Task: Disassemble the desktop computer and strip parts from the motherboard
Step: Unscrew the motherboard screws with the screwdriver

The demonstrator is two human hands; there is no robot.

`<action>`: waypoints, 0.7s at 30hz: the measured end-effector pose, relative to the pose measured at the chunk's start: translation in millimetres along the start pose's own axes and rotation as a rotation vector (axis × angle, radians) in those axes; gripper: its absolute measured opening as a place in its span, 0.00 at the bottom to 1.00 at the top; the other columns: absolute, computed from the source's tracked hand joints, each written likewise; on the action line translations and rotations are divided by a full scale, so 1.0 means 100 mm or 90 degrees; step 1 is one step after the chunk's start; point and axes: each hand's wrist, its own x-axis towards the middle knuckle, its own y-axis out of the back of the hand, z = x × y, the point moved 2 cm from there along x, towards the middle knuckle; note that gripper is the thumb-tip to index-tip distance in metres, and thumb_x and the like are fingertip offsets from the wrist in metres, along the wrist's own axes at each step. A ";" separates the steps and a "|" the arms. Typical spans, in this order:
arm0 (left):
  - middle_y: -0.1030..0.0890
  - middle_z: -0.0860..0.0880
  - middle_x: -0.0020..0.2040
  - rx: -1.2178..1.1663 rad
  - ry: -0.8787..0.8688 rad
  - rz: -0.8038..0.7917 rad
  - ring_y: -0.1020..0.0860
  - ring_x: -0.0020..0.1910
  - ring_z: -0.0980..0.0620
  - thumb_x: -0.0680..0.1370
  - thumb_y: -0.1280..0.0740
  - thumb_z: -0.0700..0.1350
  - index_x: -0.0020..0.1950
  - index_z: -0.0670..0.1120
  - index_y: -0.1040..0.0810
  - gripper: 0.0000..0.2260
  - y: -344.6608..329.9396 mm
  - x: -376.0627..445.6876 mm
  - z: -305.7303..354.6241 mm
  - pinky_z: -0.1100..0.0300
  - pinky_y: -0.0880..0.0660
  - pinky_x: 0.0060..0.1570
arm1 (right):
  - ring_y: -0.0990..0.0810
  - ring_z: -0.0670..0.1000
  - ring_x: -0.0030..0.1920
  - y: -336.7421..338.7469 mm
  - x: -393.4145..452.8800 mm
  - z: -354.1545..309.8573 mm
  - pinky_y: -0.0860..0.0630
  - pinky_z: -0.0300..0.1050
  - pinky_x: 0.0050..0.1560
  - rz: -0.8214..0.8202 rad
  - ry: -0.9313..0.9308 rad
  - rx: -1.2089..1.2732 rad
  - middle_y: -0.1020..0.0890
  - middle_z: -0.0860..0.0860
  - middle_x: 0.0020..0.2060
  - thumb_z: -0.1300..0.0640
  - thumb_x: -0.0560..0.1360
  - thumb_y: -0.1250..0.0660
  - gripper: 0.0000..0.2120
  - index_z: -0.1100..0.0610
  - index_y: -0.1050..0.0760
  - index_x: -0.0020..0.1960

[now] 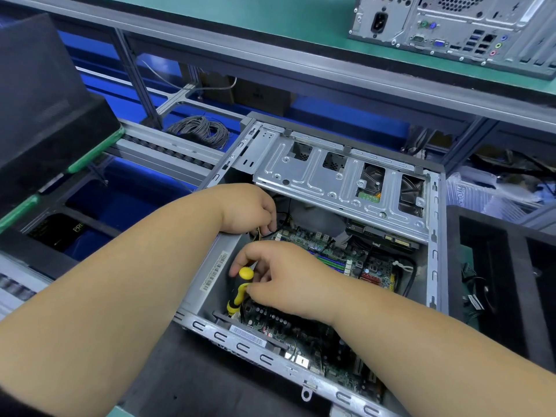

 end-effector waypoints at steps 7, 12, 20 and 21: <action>0.18 0.59 0.43 0.059 -0.003 0.012 0.21 0.45 0.58 0.74 0.39 0.45 0.44 0.57 0.18 0.11 0.03 -0.02 0.02 0.56 0.24 0.49 | 0.25 0.40 0.33 0.10 0.00 0.00 0.25 0.38 0.38 0.078 0.001 0.034 0.22 0.44 0.34 0.61 0.72 0.29 0.11 0.46 0.21 0.50; 0.18 0.58 0.45 0.075 -0.003 0.013 0.22 0.47 0.57 0.74 0.38 0.45 0.45 0.57 0.18 0.11 0.03 -0.04 0.04 0.52 0.23 0.53 | 0.25 0.40 0.34 0.11 -0.01 -0.01 0.23 0.43 0.42 0.072 0.010 0.021 0.22 0.45 0.36 0.60 0.72 0.29 0.11 0.47 0.21 0.51; 0.17 0.59 0.42 0.040 -0.009 0.007 0.19 0.43 0.60 0.75 0.40 0.42 0.46 0.55 0.18 0.13 0.02 -0.03 0.02 0.55 0.22 0.52 | 0.26 0.39 0.34 0.06 0.00 0.03 0.27 0.36 0.37 0.044 0.011 -0.008 0.24 0.43 0.37 0.59 0.72 0.29 0.10 0.47 0.21 0.51; 0.17 0.59 0.42 0.037 -0.009 0.005 0.20 0.43 0.60 0.75 0.39 0.42 0.46 0.55 0.18 0.12 0.01 -0.02 0.02 0.56 0.23 0.52 | 0.25 0.40 0.35 0.06 0.01 0.03 0.26 0.36 0.38 0.038 0.009 -0.010 0.24 0.43 0.38 0.59 0.72 0.29 0.10 0.46 0.22 0.51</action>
